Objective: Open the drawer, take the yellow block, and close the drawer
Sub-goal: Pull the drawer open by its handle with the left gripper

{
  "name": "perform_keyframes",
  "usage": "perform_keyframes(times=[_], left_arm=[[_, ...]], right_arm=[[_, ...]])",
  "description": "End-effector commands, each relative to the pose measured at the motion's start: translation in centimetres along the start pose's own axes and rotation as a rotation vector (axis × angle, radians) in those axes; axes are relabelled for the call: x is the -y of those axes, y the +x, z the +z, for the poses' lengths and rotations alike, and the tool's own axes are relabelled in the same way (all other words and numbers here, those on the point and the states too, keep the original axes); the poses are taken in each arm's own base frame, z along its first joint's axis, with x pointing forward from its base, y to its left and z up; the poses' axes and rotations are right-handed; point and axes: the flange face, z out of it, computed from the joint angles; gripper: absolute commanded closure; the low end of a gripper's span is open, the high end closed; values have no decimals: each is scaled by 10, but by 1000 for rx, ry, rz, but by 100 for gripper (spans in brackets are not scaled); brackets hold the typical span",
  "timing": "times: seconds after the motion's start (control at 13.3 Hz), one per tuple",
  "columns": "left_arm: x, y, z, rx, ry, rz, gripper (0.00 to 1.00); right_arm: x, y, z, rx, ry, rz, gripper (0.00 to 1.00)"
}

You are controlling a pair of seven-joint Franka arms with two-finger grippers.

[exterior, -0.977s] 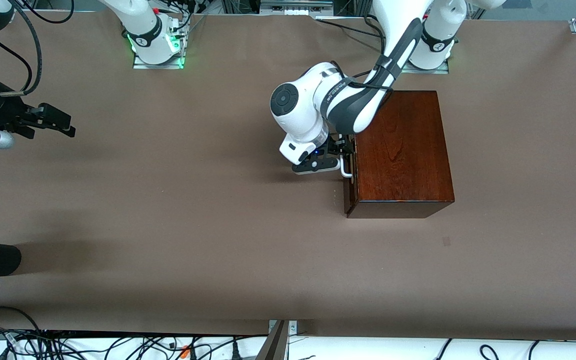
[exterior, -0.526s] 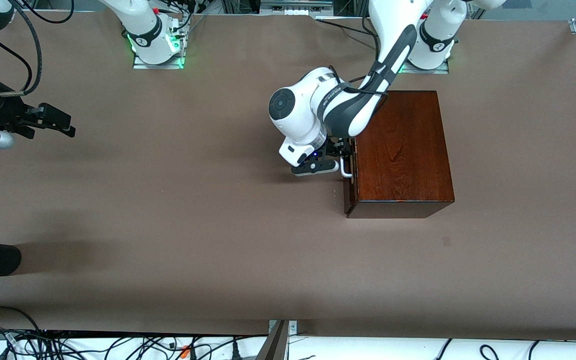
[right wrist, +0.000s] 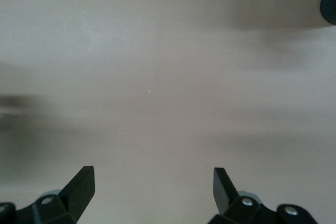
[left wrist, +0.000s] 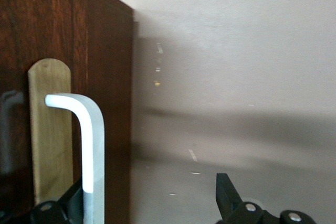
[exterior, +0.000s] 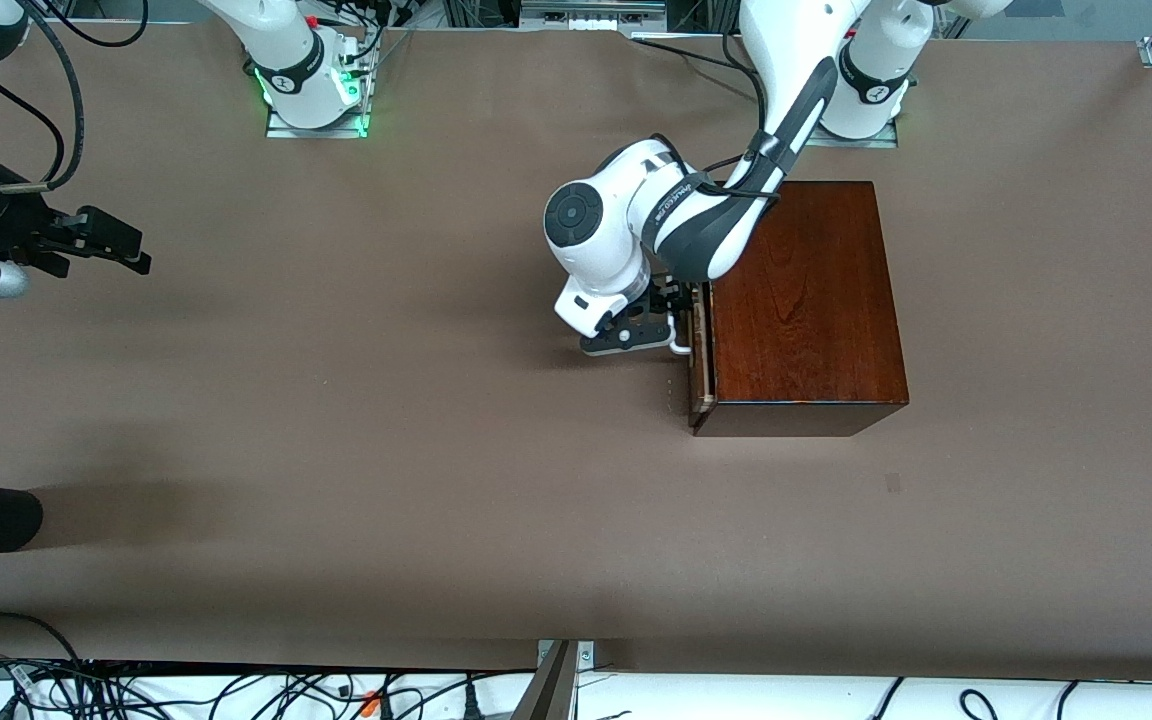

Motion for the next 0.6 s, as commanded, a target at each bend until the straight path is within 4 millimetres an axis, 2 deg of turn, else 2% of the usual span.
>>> perform_keyframes(times=[0.0, 0.15, 0.38, 0.53], left_arm=[[-22, -8, -15, -15, -57, 3, 0], [-24, -9, -19, -20, -65, 2, 0], [-48, -14, -28, 3, -120, -50, 0], [-56, -21, -25, 4, -117, -62, 0]], right_arm=[[-1, 1, -4, 1, -6, 10, 0], [-1, 1, -4, 1, -6, 10, 0], [-1, 1, -4, 1, -6, 10, 0], [-1, 1, -4, 1, -6, 10, 0]])
